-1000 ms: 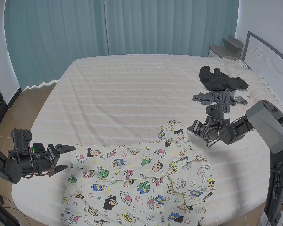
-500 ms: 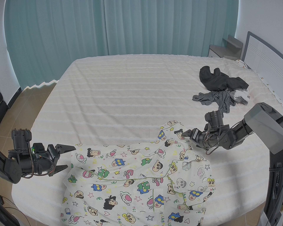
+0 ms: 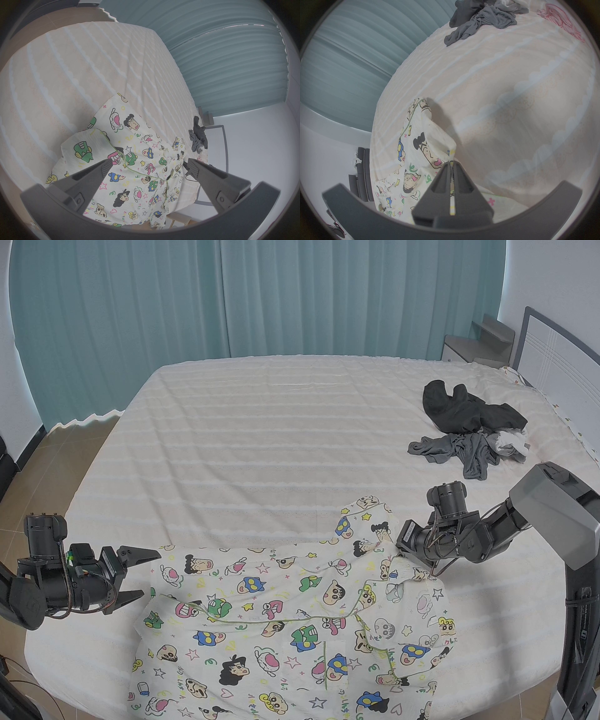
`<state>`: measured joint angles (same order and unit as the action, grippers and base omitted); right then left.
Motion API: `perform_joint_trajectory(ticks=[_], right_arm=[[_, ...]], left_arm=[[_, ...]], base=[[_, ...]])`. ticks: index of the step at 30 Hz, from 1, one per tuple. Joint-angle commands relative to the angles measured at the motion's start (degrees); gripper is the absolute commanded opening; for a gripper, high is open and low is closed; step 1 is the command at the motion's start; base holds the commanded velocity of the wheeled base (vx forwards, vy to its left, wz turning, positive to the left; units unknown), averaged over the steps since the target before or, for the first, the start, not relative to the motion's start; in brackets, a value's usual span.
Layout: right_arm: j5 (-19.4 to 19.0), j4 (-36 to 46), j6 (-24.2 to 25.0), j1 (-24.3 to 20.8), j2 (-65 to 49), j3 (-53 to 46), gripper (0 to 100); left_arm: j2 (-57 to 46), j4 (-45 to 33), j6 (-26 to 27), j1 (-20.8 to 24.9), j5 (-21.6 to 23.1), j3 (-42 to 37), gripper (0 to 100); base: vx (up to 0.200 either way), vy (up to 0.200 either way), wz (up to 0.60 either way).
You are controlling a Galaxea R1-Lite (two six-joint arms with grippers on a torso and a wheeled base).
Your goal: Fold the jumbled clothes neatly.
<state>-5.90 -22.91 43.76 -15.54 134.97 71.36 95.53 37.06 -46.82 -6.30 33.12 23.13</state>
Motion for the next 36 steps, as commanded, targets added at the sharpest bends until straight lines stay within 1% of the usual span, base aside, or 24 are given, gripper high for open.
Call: perform_joint_trajectory(ticks=[1,4,6,8,9,15,16,18,19,21,24,26,27,28,29,30,31,32,33,34,35,36], right_arm=[[0.19,-0.21,0.88,0.69,-2.44,-0.26,0],[0.36,-1.26,1.59,1.48,-3.67,-0.61,0],[1.77,-2.05,1.41,2.18,-4.54,-1.31,0],[2.03,-2.14,1.32,2.27,-4.72,-1.49,0],[3.26,-2.23,0.88,2.62,-5.60,-2.55,0],[3.53,-2.41,-1.66,2.54,-6.21,-5.53,0],[3.53,-2.41,-1.84,2.45,-6.21,-5.71,100],[3.53,-2.41,-1.84,2.27,-6.21,-5.80,100],[3.62,-2.41,-1.84,1.92,-6.39,-5.89,100],[3.62,-2.41,-1.84,1.74,-7.36,-6.68,100],[3.62,-2.49,-1.58,1.48,-9.99,-8.87,100],[3.70,-3.20,-1.49,0.95,-12.45,-11.77,100],[3.70,-3.20,-1.49,0.95,-12.45,-11.77,100],[3.79,-5.57,-1.40,0.34,-15.36,-16.08,100],[3.79,-7.59,-1.40,0.16,-17.03,-18.63,100],[3.79,-7.86,-1.40,0.07,-17.20,-19.07,100],[4.14,-11.72,-1.23,-0.37,-20.19,-23.81,100],[4.32,-12.34,-1.14,-0.45,-20.63,-24.69,100],[5.72,-15.06,-1.23,-0.89,-23.00,-29.62,100],[6.08,-15.41,-1.23,-1.07,-23.35,-30.41,100],[8.36,-17.17,-1.31,-1.68,-24.85,-34.27,100],[9.59,-18.49,-1.05,-1.77,-25.81,-36.30,100]], left_arm=[[0.10,0.03,-0.02,-0.03,-0.07,-0.01,100],[0.10,0.03,-0.02,-0.03,-0.07,-0.01,100],[0.28,0.03,0.07,-0.03,-0.25,-0.01,100],[0.28,0.03,0.15,-0.03,-0.34,-0.01,100],[0.45,0.03,0.33,-0.11,-0.69,0.17,100],[1.15,1.70,0.77,-0.11,-2.89,0.78,100],[1.68,2.49,0.86,-0.11,-3.06,0.87,100],[2.47,3.46,0.86,-0.11,-3.15,1.13,100],[4.93,5.66,1.03,-0.38,-3.15,2.89,100],[7.92,6.62,1.91,-1.61,-3.06,6.14,100],[12.58,4.86,4.81,-3.10,-2.98,13.09,100],[16.10,0.91,7.10,-3.10,-2.98,18.01,100],[16.10,0.91,7.10,-3.10,-2.98,18.01,100],[18.91,-5.16,11.84,-3.10,-3.06,22.67,100],[20.40,-8.58,14.92,-3.10,-3.15,24.86,100],[20.58,-9.11,15.27,-3.10,-3.15,25.21,100],[22.78,-13.59,19.58,-3.01,-3.24,28.82,100],[23.13,-14.12,20.02,-3.01,-3.24,29.26,100],[24.88,-16.67,21.86,-2.93,-3.24,32.07,100],[25.15,-17.02,22.04,-2.93,-3.24,32.51,100],[27.26,-17.72,22.92,-2.66,-3.41,34.44,100],[28.49,-17.72,23.62,-2.66,-3.77,35.41,100]], base=[[0.000,0.000,0.00],[0.000,0.000,0.00],[0.000,0.000,0.00],[0.000,0.000,0.00],[0.000,0.000,0.00],[0.000,0.000,0.00],[0.000,0.000,0.00],[0.000,0.000,0.00],[0.000,0.000,0.00],[0.000,0.000,0.00],[0.000,0.000,0.00],[0.000,0.000,0.00],[0.000,0.000,0.00],[0.000,0.000,0.00],[0.000,0.000,0.00],[0.000,0.000,0.00],[0.000,0.000,0.00],[0.000,0.000,0.00],[0.000,0.000,0.00],[0.000,0.000,0.00],[0.000,0.000,0.00],[0.000,0.000,0.00]])
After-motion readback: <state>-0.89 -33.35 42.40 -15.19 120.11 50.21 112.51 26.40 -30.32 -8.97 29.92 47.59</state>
